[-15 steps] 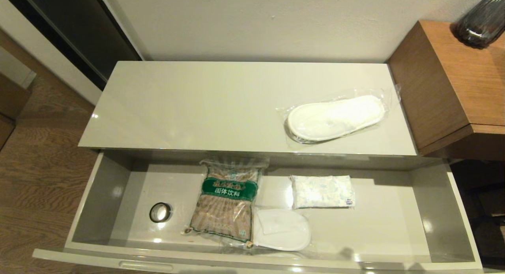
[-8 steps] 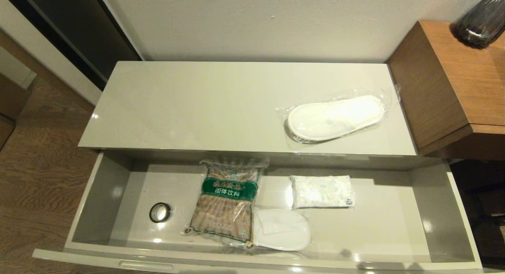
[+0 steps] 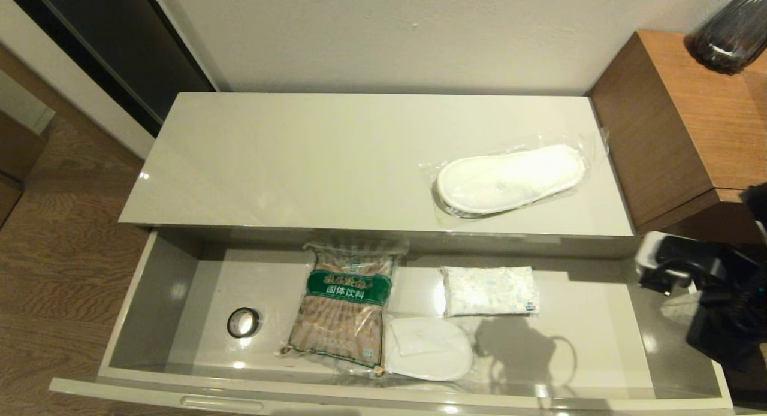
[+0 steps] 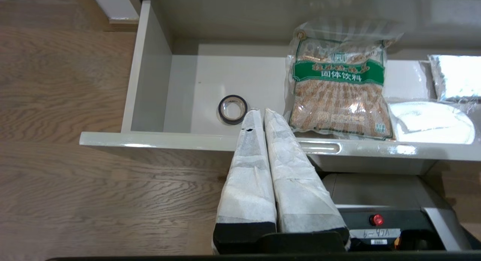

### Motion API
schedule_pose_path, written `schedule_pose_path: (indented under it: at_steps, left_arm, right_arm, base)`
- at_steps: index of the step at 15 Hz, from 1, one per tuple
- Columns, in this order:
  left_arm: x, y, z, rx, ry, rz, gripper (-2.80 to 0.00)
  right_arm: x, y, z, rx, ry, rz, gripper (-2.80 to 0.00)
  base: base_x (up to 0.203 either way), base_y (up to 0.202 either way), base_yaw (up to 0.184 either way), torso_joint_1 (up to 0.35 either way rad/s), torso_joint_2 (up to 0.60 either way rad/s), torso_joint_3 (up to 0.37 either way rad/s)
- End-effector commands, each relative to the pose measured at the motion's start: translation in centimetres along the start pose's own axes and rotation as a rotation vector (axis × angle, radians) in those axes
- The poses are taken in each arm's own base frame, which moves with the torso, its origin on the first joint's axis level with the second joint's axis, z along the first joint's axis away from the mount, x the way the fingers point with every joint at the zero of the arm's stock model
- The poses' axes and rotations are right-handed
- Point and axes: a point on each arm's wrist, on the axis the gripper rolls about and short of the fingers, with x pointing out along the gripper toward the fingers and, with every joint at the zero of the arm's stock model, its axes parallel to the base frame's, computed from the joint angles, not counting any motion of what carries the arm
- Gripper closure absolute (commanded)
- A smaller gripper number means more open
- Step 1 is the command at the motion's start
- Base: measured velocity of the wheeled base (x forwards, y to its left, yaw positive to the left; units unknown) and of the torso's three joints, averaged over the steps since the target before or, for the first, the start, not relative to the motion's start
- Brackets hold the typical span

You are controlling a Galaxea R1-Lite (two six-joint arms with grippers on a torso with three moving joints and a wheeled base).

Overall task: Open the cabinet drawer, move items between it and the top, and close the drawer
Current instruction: Take out the tissue from the drawer

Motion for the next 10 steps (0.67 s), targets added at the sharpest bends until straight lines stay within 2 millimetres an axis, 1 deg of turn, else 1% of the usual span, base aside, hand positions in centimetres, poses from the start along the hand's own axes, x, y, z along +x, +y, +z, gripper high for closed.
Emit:
schedule_pose_path:
  at_steps: [1, 2, 4, 5, 6, 7, 10]
  left_arm:
    - [0.0, 0.0, 0.0, -0.001, -0.005, -0.001, 0.0]
    - [0.0, 0.0, 0.0, -0.004, -0.003, -0.002, 0.0]
    - [0.0, 0.0, 0.0, -0.009, -0.002, -0.002, 0.0]
    - [0.0, 0.0, 0.0, -0.009, -0.001, -0.002, 0.0]
    - [0.0, 0.0, 0.0, -0.009, -0.001, -0.002, 0.0]
    - [0.0, 0.0, 0.0, -0.009, -0.002, -0.002, 0.0]
    - [0.0, 0.0, 0.0, -0.009, -0.001, -0.002, 0.0]
  right_arm:
    - [8.5, -0.8, 2.1, -0.096, 0.052, 0.11, 0.0]
    - [10.4, -1.0, 2.4, -0.123, 0.033, 0.134, 0.0]
    - [14.3, -0.6, 2.7, -0.157, -0.015, 0.193, 0.0]
    - [15.5, -0.3, 2.8, -0.17, -0.045, 0.202, 0.0]
    - [16.8, 0.1, 2.8, -0.191, -0.074, 0.194, -2.8]
    - [18.0, 0.8, 2.6, -0.204, -0.1, 0.186, -2.8]
    - [19.5, 2.4, 1.9, -0.228, -0.191, 0.191, -2.8]
  base:
    - [0.0, 0.0, 0.0, 0.0, 0.0, 0.0]
    - [0.0, 0.0, 0.0, 0.0, 0.0, 0.0]
    - [0.0, 0.0, 0.0, 0.0, 0.0, 0.0]
    - [0.0, 0.0, 0.0, 0.0, 0.0, 0.0]
    - [0.0, 0.0, 0.0, 0.0, 0.0, 0.0]
    - [0.0, 0.0, 0.0, 0.0, 0.0, 0.0]
    - [0.0, 0.0, 0.0, 0.0, 0.0, 0.0]
